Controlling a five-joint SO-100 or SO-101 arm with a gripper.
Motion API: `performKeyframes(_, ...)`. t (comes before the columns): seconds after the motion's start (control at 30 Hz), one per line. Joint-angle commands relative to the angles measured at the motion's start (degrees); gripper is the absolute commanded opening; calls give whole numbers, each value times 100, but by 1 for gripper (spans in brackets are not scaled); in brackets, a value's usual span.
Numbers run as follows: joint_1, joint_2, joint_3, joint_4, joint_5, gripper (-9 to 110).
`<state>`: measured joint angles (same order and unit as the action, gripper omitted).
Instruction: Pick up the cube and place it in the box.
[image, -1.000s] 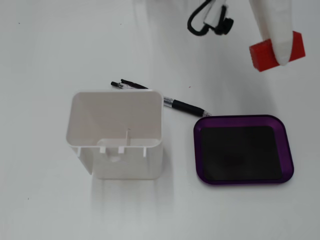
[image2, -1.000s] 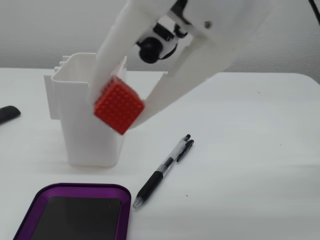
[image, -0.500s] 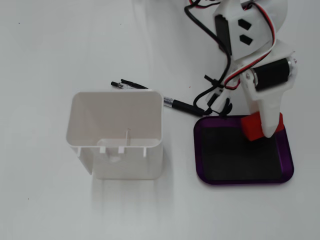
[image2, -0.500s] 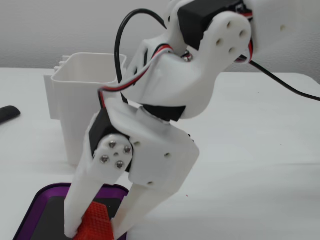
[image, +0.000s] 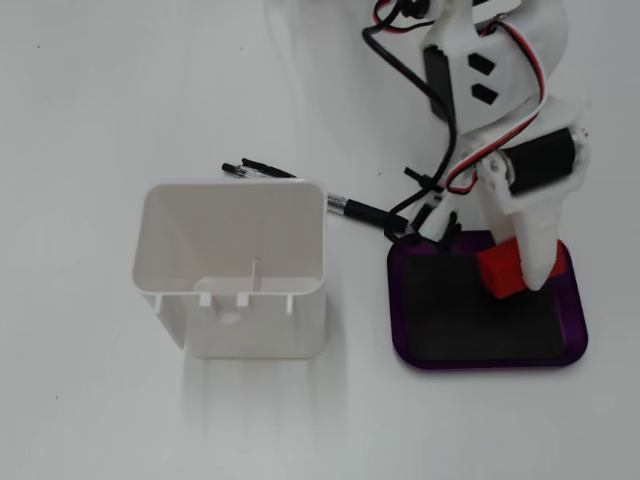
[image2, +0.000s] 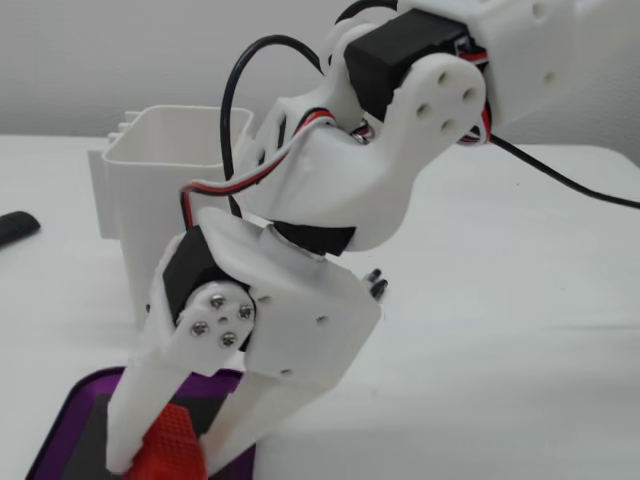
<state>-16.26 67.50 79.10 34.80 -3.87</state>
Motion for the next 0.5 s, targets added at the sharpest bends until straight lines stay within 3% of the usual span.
performKeyframes(0.0, 105, 167, -299, -26, -26, 12)
performKeyframes(0.23, 255, 202, -308, 53, 9, 15)
performKeyframes(0.47, 360, 1020, -949, 1441, 53, 20)
